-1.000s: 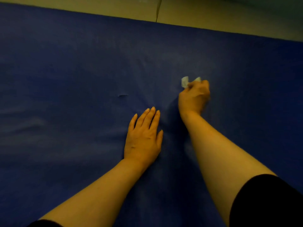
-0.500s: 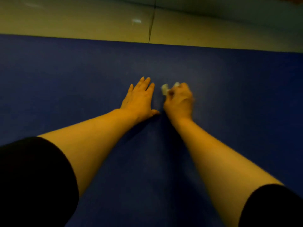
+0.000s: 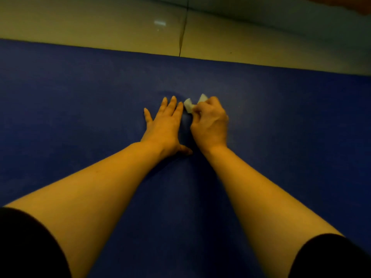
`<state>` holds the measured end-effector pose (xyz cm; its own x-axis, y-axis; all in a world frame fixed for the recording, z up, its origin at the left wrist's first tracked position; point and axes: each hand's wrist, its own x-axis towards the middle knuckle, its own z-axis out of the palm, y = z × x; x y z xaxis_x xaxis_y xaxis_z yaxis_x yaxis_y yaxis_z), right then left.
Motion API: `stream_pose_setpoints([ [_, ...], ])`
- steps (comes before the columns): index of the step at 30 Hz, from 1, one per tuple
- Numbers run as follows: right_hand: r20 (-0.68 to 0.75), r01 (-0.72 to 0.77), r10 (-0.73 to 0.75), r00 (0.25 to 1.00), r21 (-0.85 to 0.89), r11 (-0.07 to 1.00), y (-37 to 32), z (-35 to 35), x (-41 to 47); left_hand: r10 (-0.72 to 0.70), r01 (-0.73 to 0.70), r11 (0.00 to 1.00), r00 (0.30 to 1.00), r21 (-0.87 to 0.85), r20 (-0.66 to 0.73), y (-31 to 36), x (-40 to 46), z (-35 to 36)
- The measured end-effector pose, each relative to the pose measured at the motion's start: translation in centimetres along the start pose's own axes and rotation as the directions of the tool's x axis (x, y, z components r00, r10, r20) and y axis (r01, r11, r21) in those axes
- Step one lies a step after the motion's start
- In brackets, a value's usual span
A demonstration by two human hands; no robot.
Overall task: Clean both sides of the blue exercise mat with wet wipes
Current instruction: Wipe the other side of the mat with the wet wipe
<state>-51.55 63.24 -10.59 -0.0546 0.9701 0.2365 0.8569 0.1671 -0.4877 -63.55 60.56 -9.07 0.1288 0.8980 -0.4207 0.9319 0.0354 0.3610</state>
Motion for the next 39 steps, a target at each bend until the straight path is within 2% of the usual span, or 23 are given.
stream_pose_setpoints([
  [1, 0.04, 0.034, -0.034, 0.999, 0.005, 0.999, 0.2, 0.1, 0.3, 0.0, 0.0, 1.0, 1.0, -0.002, -0.002, 0.0, 0.0, 0.0],
  [3, 0.032, -0.004, 0.005, 0.999, -0.02, 1.0, 1.8, -0.6, 1.6, -0.003, 0.003, 1.0, 1.0, 0.006, -0.001, 0.1, 0.0, 0.0],
  [5, -0.046, -0.159, 0.156, 0.987, -0.067, 0.985, 3.9, -1.8, 3.1, -0.008, 0.008, 1.0, 1.0, 0.012, -0.004, 0.1, -0.1, 0.1],
  [7, -0.124, -0.341, 0.329, 0.936, -0.085, 0.936, 5.5, -2.5, 4.1, -0.013, 0.014, 0.999, 1.0, 0.03, -0.011, 0.1, -0.2, 0.2],
  [9, -0.156, -0.43, 0.417, 0.895, -0.059, 0.901, 4.7, -2.1, 4.4, -0.015, 0.017, 0.996, 1.0, 0.09, -0.02, 0.1, -0.2, 0.0],
  [10, -0.141, -0.388, 0.379, 0.915, -0.044, 0.921, 3.5, -1.5, 4.3, -0.011, 0.015, 0.99, 0.999, 0.14, -0.031, 0.1, -0.2, -0.1],
  [12, -0.03, -0.144, 0.143, 0.989, -0.039, 0.989, 0.9, 0.0, 3.7, 0.014, 0.001, 0.972, 0.998, 0.236, -0.066, 0.1, 0.0, -0.5],
  [14, 0.097, 0.038, -0.034, 0.995, -0.044, 0.998, -0.1, 0.8, 3.5, 0.041, -0.008, 0.967, 0.991, 0.256, -0.124, 0.0, 0.4, -1.0],
  [15, 0.117, 0.052, -0.043, 0.992, -0.07, 0.996, 0.4, 0.9, 4.1, 0.046, -0.004, 0.968, 0.986, 0.251, -0.161, 0.0, 0.7, -1.3],
  [16, 0.097, 0.013, -0.003, 0.995, -0.101, 0.995, 1.2, 0.6, 4.9, 0.043, 0.006, 0.967, 0.981, 0.255, -0.189, 0.0, 1.1, -1.7],
  [18, -0.004, -0.158, 0.159, 0.987, -0.142, 0.977, 3.4, -0.6, 6.5, 0.027, 0.031, 0.959, 0.979, 0.281, -0.201, 0.0, 1.9, -2.3],
  [20, -0.089, -0.333, 0.324, 0.942, -0.132, 0.933, 4.9, -1.6, 7.6, 0.023, 0.036, 0.956, 0.981, 0.292, -0.194, 0.3, 2.5, -2.5],
  [21, -0.109, -0.369, 0.357, 0.928, -0.127, 0.921, 4.8, -1.6, 7.9, 0.024, 0.036, 0.957, 0.979, 0.287, -0.204, 0.4, 2.8, -2.4],
  [23, -0.098, -0.292, 0.282, 0.954, -0.113, 0.95, 3.2, -0.6, 7.6, 0.022, 0.042, 0.969, 0.967, 0.243, -0.254, 0.7, 3.1, -2.3],
  [25, 0.001, -0.1, 0.1, 0.995, -0.088, 0.991, 1.3, 0.9, 6.7, 0.044, 0.009, 0.986, 0.947, 0.165, -0.317, 0.4, 3.4, -2.2],
  [27, 0.088, 0.043, -0.037, 0.995, -0.069, 0.997, 0.7, 1.6, 6.4, 0.087, -0.058, 0.994, 0.939, 0.097, -0.334, -0.1, 3.7, -2.2],
  [29, 0.078, 0.013, -0.004, 0.997, -0.108, 0.994, 2.0, 0.9, 7.5, 0.107, -0.099, 0.994, 0.952, 0.04, -0.288, -0.6, 3.9, -2.4],
  [32, -0.066, -0.225, 0.219, 0.974, -0.122, 0.967, 4.9, -0.8, 9.4, 0.113, -0.102, 0.993, 0.964, 0.057, -0.239, -0.7, 4.1, -2.6],
  [34, -0.109, -0.318, 0.309, 0.945, -0.085, 0.944, 4.8, -0.9, 9.8, 0.103, -0.08, 0.992, 0.959, 0.096, -0.263, -0.4, 4.4, -2.8],
  [36, -0.104, -0.276, 0.269, 0.958, -0.057, 0.96, 3.0, 0.3, 9.8, 0.079, -0.043, 0.991, 0.955, 0.128, -0.287, 0.1, 4.8, -3.0],
  [39, 0.042, -0.039, 0.04, 0.998, -0.037, 0.999, 0.6, 1.9, 9.3, 0.084, -0.026, 0.981, 0.949, 0.19, -0.303, 0.4, 5.4, -3.0],
])
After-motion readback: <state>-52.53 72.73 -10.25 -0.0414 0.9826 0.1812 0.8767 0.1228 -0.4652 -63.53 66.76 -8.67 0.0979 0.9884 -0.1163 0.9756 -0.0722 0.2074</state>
